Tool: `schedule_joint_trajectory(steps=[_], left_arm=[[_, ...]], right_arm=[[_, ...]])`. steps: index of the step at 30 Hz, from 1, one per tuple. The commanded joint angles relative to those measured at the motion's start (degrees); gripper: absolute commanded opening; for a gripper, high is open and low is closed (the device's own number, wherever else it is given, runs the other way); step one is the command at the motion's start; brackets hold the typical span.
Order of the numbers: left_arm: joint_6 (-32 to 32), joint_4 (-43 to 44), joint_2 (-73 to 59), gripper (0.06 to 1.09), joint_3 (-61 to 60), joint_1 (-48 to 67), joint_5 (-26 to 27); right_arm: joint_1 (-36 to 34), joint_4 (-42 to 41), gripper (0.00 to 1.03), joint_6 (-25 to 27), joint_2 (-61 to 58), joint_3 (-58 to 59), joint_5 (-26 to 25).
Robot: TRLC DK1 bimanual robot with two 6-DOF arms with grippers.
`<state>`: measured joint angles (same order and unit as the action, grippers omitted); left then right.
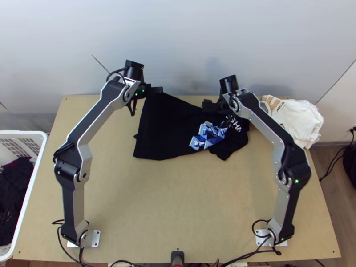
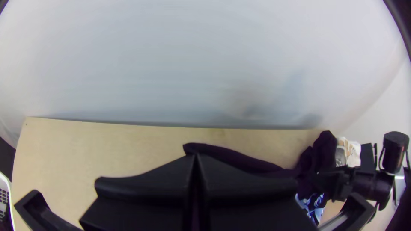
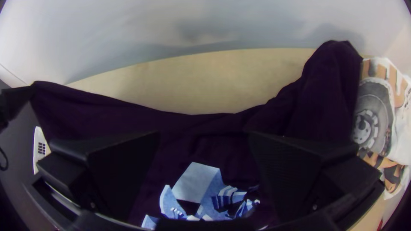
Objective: Fold the t-shirt
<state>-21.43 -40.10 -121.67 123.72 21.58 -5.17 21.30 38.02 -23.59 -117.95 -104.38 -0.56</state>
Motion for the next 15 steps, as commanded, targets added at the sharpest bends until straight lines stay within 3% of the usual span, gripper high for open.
schedule_joint_trajectory(steps=[1, 10, 15], left_arm=[[-0.1, -1.3, 4.0, 0.10, -1.6, 0.5, 0.0], [-0.5, -1.2, 6.4, 0.10, -5.1, 0.6, 0.0], [-0.7, -1.2, 6.8, 0.10, -5.2, 0.6, 0.0]], right_arm=[[-2.1, 0.4, 0.96, 0.1, -6.8, -2.5, 0.8], [-7.6, 0.7, 0.96, 1.9, -6.3, -3.0, -0.8], [-8.7, 1.0, 0.90, 2.6, -6.9, -3.2, -1.7]])
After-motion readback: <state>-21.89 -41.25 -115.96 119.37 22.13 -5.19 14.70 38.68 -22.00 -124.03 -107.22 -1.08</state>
